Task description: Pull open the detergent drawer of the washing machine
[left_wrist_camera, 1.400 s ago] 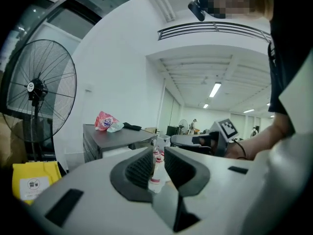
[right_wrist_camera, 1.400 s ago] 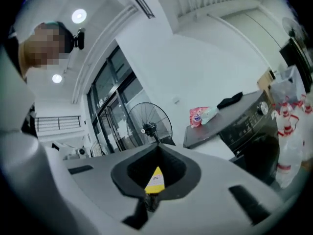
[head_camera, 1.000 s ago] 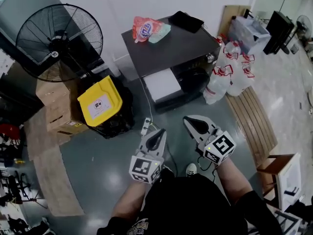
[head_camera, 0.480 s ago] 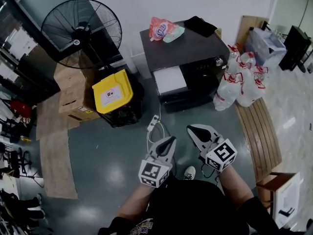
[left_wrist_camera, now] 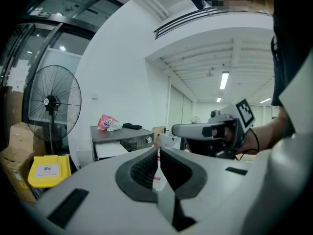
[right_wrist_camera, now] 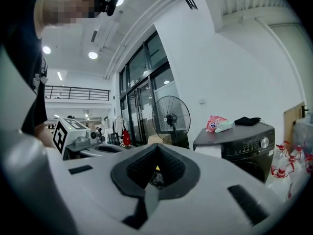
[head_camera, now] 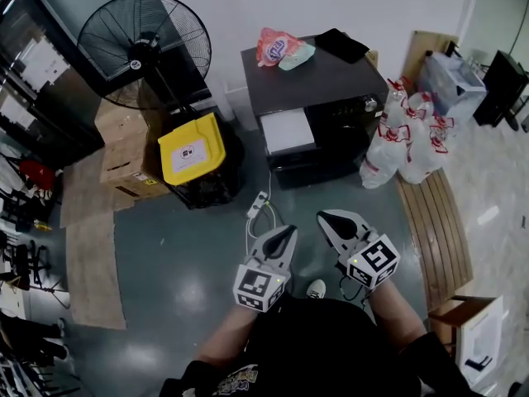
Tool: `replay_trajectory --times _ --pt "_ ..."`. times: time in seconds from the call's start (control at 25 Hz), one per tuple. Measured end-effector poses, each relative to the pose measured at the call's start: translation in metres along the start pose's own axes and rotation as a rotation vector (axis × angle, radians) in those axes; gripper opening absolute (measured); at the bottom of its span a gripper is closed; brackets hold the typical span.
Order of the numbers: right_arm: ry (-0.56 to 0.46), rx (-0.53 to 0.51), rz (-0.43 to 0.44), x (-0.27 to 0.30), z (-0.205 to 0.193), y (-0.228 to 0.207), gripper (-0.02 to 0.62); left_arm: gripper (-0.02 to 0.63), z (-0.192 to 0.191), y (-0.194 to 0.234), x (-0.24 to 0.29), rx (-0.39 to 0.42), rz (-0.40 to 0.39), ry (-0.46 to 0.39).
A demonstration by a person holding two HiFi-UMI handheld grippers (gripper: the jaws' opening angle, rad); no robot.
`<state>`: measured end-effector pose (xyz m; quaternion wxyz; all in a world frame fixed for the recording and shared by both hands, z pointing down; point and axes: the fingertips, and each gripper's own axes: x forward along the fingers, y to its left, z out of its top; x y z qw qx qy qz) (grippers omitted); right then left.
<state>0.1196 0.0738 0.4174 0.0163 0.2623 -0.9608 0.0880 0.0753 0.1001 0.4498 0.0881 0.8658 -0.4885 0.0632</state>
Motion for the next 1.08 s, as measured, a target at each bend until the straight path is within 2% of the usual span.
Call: replay_trajectory --times 1.08 --pt "0.009 0.017 -0.015 0.016 -0.007 -0.007 0.003 0.017 0.001 0.015 0.004 0.009 -0.018 -0.002"
